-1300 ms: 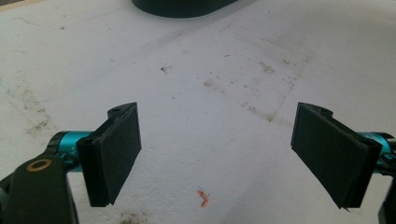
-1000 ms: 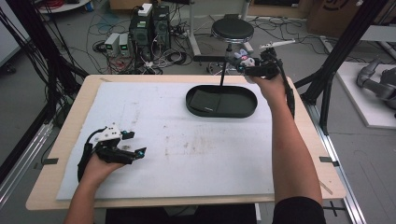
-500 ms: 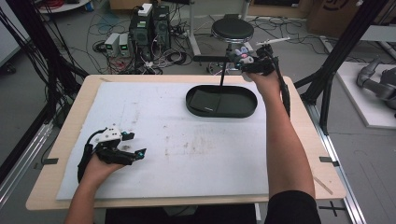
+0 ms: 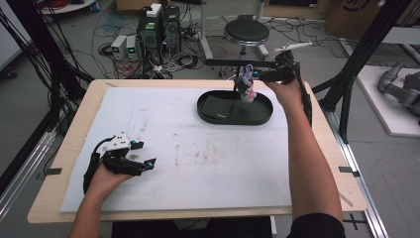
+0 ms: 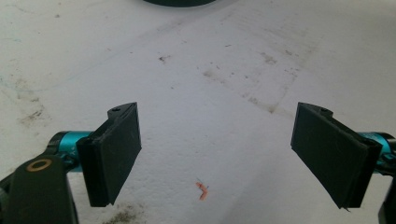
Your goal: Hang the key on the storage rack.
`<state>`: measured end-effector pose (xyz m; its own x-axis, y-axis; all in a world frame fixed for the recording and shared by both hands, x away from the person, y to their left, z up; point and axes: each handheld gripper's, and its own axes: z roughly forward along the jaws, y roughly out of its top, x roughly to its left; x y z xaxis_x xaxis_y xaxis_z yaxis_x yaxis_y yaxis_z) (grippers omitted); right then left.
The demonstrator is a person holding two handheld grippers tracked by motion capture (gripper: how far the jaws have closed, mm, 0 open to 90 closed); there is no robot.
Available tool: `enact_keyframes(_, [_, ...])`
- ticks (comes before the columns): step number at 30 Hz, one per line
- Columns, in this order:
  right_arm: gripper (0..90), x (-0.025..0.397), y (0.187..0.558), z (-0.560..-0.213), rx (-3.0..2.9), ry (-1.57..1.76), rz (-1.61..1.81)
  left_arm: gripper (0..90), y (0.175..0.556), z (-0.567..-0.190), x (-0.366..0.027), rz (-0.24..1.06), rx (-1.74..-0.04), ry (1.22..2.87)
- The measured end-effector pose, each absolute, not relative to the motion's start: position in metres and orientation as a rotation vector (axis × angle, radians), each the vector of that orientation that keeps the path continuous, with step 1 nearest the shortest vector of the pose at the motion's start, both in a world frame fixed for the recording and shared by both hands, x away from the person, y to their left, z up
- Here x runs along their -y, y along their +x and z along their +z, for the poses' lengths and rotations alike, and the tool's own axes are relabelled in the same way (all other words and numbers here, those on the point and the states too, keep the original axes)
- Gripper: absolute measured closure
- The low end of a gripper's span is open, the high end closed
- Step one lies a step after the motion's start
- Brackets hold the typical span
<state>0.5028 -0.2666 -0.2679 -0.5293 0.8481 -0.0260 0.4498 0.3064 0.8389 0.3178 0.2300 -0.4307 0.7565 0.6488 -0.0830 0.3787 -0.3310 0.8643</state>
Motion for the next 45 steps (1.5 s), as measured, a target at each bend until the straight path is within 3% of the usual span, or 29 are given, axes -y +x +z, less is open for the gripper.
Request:
enact_keyframes(22, [20.7, 0.286, 0.435, -0.308, -2.223, 1.014, 1.197, 16.0, 0.322, -0.430, -0.224, 0.339, -0.774, 1.948])
enact_keyframes(45, [20.6, 0.312, 0.358, -0.405, -2.192, 1.071, 1.357, 16.0, 0.322, -0.430, -0.225, 0.357, -0.776, 1.916])
